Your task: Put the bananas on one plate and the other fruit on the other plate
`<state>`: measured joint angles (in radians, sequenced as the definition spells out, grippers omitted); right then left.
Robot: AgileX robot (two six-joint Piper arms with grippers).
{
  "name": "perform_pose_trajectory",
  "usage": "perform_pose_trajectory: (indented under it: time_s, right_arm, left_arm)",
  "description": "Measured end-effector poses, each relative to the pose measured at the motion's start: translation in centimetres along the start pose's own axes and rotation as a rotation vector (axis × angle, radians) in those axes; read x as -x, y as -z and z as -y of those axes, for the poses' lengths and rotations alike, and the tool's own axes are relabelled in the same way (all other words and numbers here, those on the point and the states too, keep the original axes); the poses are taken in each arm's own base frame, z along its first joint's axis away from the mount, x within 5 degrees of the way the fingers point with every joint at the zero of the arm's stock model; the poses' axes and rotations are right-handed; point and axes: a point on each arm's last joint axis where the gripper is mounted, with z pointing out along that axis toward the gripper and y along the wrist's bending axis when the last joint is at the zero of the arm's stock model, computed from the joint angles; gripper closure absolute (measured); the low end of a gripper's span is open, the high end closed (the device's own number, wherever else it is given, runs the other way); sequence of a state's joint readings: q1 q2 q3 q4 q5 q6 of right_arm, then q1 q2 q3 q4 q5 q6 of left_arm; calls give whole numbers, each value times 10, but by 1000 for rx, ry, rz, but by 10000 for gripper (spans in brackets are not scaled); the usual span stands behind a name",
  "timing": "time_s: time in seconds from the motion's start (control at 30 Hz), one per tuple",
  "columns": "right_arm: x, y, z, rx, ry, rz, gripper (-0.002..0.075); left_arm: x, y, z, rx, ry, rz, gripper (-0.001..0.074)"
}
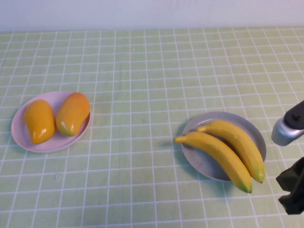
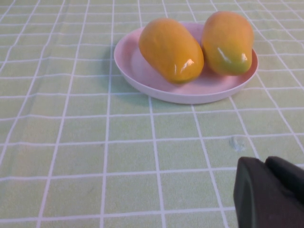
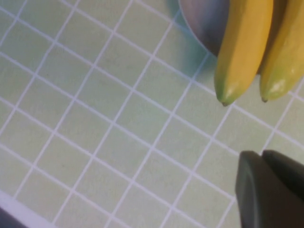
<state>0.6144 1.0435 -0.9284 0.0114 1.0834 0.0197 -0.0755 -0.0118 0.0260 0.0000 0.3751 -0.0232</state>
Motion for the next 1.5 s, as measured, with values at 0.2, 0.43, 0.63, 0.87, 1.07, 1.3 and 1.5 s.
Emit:
perform_pose_trajectory:
  time_s: [0.2,0.43,0.63,0.87,1.07,1.3,1.5]
  right_arm:
    - [-23,-22,11,-26,-36,228,741]
    - [-95,-38,46,-248,-250,629,741]
    - [-147,-49,46,-395,-327,821,741]
    - [-171,-51,39,-449,-393,924,741]
    - [-183,-61,34,-421,-417,873,741]
    - [-188,-73,32,-363,-472,816,741]
    - [-188,-73,31,-360,-475,818,741]
  left_arm:
    - [0,0,0,0,0,0,731]
    - [0,0,0,0,0,0,731]
    - [0,0,0,0,0,0,731]
    - [0,0,0,0,0,0,731]
    - [0,0,0,0,0,0,731]
    - [0,0,0,0,0,0,731]
    - [0,0,0,0,0,0,731]
